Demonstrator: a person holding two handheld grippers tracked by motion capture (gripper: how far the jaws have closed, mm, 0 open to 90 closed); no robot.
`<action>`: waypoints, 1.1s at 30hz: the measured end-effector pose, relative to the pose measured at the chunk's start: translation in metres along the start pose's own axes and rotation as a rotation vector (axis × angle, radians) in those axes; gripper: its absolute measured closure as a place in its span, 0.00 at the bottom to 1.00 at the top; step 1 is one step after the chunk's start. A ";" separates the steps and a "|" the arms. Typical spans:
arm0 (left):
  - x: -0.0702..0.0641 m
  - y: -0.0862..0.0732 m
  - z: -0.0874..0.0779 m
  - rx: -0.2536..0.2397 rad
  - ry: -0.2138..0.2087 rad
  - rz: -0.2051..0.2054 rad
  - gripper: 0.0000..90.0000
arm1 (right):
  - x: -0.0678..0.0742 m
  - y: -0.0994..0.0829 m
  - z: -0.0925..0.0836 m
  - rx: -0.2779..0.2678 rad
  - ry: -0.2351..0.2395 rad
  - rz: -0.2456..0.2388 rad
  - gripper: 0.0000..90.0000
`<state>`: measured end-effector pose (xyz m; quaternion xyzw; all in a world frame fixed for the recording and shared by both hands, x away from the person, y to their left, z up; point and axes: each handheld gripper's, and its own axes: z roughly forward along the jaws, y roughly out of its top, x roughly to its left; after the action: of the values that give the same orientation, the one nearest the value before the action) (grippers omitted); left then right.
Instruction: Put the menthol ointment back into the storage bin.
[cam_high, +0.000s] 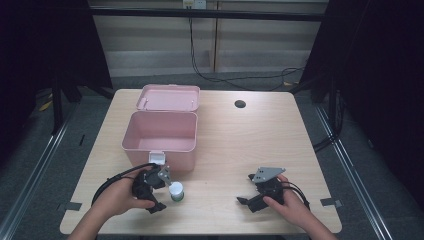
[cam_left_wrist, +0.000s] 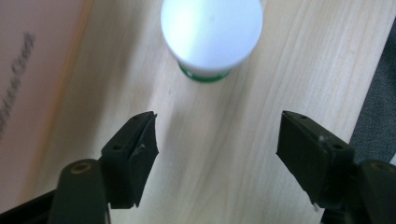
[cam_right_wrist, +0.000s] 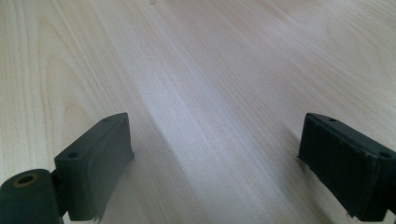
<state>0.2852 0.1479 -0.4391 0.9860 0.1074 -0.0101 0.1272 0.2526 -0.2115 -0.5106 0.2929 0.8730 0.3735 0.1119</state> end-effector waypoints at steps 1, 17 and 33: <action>0.000 0.004 0.000 0.007 -0.001 0.008 0.34 | 0.000 0.000 0.000 0.000 0.000 -0.001 0.10; -0.002 0.044 -0.005 0.116 -0.014 0.063 0.38 | 0.000 0.000 0.000 0.002 -0.002 0.002 0.10; 0.006 0.065 0.003 0.182 -0.036 0.064 0.44 | 0.000 0.000 0.000 0.002 -0.002 0.003 0.10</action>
<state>0.3048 0.0869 -0.4263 0.9960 0.0723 -0.0337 0.0392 0.2522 -0.2114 -0.5105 0.2949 0.8727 0.3726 0.1118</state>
